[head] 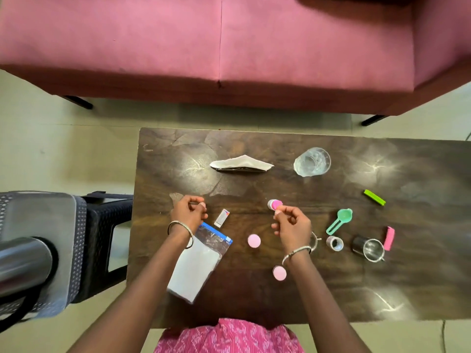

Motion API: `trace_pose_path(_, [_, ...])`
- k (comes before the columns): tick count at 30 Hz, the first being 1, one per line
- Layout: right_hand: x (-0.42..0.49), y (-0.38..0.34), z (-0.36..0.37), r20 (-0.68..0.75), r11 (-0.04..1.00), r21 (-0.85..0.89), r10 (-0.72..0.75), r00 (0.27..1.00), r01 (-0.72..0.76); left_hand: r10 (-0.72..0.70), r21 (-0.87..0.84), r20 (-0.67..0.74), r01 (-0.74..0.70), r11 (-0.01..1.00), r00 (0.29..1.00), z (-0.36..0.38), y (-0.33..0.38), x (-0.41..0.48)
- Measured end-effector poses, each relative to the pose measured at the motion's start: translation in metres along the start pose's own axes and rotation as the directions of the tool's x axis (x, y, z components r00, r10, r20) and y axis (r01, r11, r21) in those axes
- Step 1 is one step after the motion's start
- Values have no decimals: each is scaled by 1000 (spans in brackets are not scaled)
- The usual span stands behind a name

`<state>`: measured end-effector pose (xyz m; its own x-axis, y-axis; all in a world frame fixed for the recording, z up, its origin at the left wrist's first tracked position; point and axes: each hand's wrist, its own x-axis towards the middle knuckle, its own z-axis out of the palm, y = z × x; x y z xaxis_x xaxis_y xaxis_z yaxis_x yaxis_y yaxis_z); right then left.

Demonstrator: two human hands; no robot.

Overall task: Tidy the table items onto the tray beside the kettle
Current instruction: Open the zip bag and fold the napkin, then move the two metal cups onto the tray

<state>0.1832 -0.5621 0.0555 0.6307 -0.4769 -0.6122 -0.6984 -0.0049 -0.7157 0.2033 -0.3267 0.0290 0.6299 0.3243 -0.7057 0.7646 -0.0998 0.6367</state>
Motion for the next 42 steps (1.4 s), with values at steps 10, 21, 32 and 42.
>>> trace_pose_path(10, [-56, 61, -112, -141, 817, -504, -398, 906, 280, 106, 158, 89, -119, 980, 990, 62, -43, -92])
trace_pose_path(21, [12, 93, -255, -223, 860, -445, -376, 899, 250, 275, 423, 177, -325, 846, 945, 183, -58, -155])
trace_pose_path(32, [98, 108, -319, 19, 737, -620, -327, 945, 268, 313, 794, 231, -365, 487, 921, 269, -51, -151])
trace_pose_path(42, [150, 123, -293, 270, 623, -709, -193, 943, 330, 398, 701, 218, -427, 572, 891, 282, -66, -120])
